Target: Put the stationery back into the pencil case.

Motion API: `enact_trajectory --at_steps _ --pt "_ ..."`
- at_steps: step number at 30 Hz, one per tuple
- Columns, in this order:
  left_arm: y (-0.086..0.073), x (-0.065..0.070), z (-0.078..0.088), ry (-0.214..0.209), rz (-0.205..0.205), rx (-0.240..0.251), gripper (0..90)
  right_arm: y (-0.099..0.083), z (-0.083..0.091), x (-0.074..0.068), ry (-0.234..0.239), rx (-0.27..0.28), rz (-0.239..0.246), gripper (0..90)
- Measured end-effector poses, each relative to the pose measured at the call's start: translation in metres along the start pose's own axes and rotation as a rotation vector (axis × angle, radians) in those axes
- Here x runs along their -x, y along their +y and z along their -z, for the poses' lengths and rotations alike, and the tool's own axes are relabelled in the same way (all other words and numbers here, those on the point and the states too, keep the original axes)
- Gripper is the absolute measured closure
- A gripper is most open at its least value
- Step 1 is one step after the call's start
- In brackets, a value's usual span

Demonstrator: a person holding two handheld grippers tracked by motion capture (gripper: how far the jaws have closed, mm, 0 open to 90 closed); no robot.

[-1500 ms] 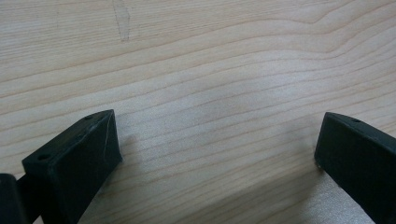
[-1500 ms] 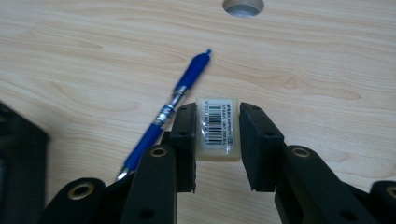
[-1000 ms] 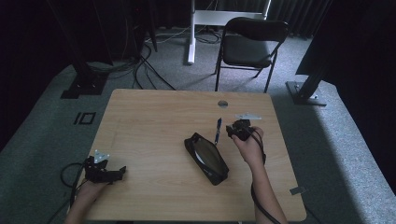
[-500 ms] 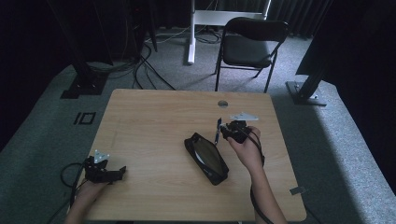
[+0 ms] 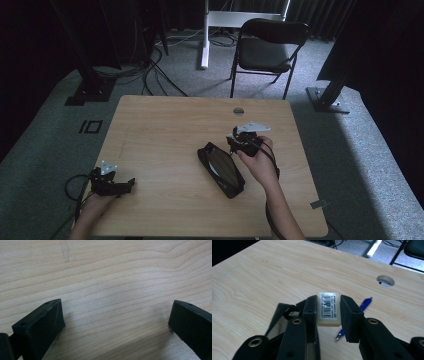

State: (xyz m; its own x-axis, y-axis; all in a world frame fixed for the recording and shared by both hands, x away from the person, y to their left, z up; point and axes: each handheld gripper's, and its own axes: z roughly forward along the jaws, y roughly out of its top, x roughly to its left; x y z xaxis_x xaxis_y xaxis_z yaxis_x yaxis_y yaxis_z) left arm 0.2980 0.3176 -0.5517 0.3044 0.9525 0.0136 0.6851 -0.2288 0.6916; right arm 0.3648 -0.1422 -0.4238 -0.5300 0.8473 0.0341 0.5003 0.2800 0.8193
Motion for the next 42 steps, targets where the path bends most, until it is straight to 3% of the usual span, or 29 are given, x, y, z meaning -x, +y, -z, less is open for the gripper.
enact_trajectory --at_steps 20,36,42 --pt "0.0 0.0 0.0 0.0 -0.001 0.0 0.3 -0.006 -0.005 -0.029 0.09 -0.04 0.056 68.1" --pt "0.0 0.0 0.0 0.0 -0.001 0.0 0.3 -0.019 -0.024 -0.038 0.111 -0.14 0.091 68.2" --pt "0.0 0.0 0.0 0.0 -0.002 -0.001 0.3 -0.024 -0.033 -0.038 0.12 -0.184 0.082 68.1"
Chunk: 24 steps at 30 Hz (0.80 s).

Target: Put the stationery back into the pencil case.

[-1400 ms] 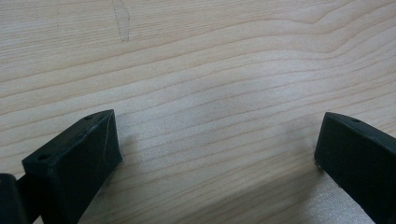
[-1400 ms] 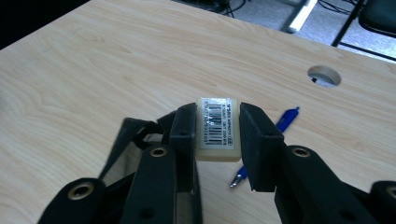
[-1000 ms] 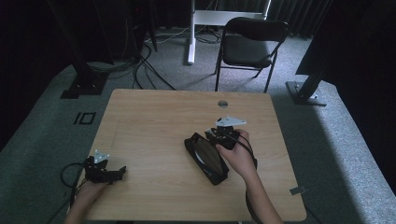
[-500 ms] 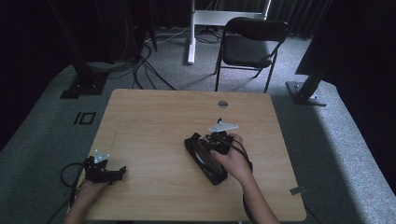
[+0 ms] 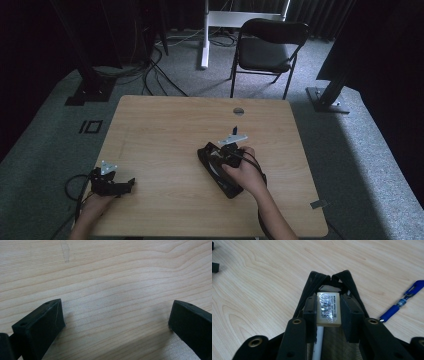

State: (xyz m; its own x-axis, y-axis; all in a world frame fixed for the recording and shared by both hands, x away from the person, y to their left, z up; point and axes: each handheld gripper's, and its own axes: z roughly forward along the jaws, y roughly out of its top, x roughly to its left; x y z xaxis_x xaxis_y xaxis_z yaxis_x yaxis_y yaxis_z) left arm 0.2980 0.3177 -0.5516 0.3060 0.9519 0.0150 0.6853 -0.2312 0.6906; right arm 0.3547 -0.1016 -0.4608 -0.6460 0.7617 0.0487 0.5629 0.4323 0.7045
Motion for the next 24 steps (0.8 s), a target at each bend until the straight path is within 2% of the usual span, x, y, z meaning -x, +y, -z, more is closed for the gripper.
enact_trajectory --at_steps 15,24 --pt "0.0 0.0 0.0 0.0 0.001 0.001 0.3 -0.003 -0.02 0.0 -0.01 -0.082 0.003 68.1" --pt "0.0 0.0 0.0 0.0 0.001 0.001 0.3 0.003 -0.027 -0.004 -0.022 -0.108 0.008 68.1"
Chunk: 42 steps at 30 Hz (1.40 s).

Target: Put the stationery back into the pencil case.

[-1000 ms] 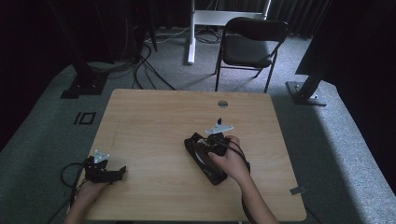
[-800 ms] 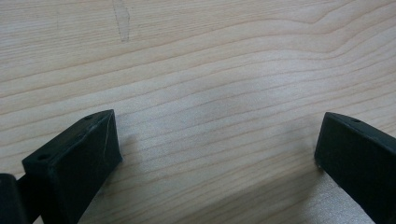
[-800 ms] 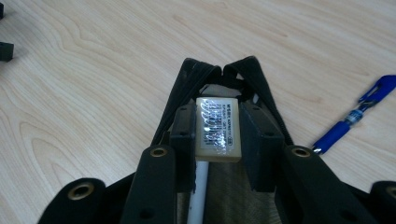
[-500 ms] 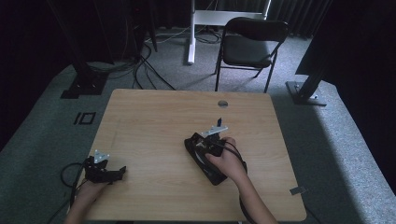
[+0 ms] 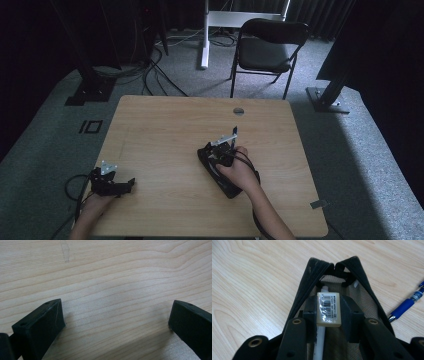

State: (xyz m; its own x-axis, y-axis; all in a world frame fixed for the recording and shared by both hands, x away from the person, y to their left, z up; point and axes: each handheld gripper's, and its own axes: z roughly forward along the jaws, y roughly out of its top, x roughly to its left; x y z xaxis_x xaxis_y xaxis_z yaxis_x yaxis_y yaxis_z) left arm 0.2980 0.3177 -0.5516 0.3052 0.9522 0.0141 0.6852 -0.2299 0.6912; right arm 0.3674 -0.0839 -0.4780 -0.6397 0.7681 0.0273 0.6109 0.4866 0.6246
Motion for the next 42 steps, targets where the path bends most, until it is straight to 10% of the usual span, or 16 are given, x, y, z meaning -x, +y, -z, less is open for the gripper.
enact_trajectory --at_steps 42 --pt "0.0 0.0 0.0 0.0 0.0 0.0 0.3 0.001 -0.029 0.003 -0.008 -0.135 -0.022 67.5"
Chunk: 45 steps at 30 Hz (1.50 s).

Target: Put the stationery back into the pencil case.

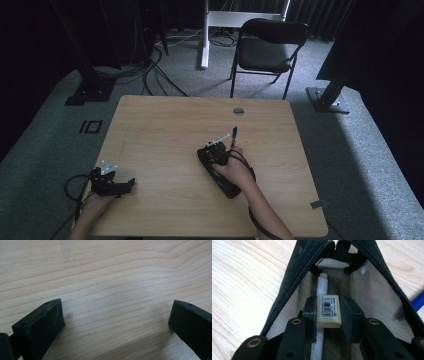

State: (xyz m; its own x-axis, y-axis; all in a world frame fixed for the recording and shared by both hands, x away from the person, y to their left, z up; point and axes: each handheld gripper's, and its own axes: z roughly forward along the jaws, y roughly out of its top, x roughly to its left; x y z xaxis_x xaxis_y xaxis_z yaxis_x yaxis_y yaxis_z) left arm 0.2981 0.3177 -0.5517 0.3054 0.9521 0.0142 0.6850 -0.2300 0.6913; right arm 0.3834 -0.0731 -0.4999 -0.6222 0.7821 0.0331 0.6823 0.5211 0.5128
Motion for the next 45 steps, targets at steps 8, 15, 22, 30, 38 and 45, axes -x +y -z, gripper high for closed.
enact_trajectory --at_steps 8,15,22,30,38,45 --pt "0.0 0.0 0.0 0.0 0.0 0.0 0.3 0.002 0.009 0.0 0.01 0.029 -0.009 65.7" --pt "0.0 0.0 0.0 0.0 0.0 0.0 0.3 0.005 0.018 -0.001 0.018 0.054 -0.007 66.0" --pt "0.0 0.0 0.0 0.0 0.0 0.0 0.3 0.007 0.026 0.0 0.014 0.073 -0.004 66.9" --pt "0.0 0.0 0.0 0.0 0.0 0.0 0.3 0.008 0.038 0.001 0.014 0.107 -0.002 66.9" --pt "0.0 0.0 0.0 0.0 0.002 0.001 0.3 0.011 0.051 0.006 0.012 0.152 -0.014 66.8" --pt "0.0 0.0 0.0 0.0 0.001 0.001 0.3 0.012 0.061 0.018 -0.019 0.208 -0.032 66.7"
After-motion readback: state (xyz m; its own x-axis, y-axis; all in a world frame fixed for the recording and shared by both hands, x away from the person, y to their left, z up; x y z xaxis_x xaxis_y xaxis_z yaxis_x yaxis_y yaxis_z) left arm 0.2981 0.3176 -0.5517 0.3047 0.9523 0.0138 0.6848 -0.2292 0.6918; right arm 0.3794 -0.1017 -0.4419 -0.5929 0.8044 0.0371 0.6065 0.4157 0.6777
